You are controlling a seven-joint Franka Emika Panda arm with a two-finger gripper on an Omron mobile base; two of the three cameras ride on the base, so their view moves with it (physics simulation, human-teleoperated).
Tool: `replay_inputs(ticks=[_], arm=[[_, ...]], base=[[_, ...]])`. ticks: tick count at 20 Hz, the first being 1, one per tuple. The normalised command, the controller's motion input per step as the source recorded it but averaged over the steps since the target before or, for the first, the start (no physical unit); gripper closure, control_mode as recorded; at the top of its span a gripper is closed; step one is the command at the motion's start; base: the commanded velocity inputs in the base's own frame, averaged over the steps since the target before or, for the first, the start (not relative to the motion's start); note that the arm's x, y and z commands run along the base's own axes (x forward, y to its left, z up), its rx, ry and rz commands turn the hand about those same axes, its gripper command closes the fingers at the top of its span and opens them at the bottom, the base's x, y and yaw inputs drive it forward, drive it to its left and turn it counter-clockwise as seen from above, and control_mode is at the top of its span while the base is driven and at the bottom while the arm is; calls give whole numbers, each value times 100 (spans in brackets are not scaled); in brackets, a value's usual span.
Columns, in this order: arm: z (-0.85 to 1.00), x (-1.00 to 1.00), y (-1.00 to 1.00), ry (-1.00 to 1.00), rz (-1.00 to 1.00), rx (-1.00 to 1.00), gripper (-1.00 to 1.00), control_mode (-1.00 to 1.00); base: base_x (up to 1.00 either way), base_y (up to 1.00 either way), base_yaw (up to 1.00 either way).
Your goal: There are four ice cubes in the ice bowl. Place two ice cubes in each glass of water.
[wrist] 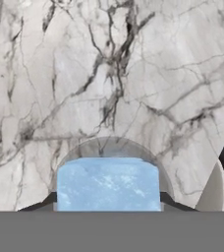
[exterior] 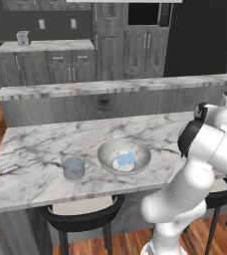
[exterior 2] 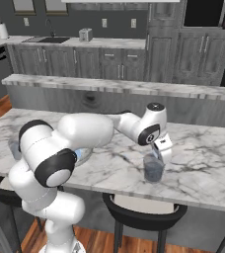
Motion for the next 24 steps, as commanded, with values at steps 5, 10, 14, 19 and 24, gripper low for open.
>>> replay_inputs(ticks=[5,10,14,19,24], arm=[[-3,0,2,-8,0,0,100,-100],[-15,-2,1,-7,0,-1,100,-100],[-14,0,9,-1,0,-3,100,-100],[-7,1,6,0,-1,-2,100,-100],[-10,7,0,0,0,-1,100,-100]], base=[[0,0,0],[0,0,0],[0,0,0],[0,0,0],[0,0,0]])
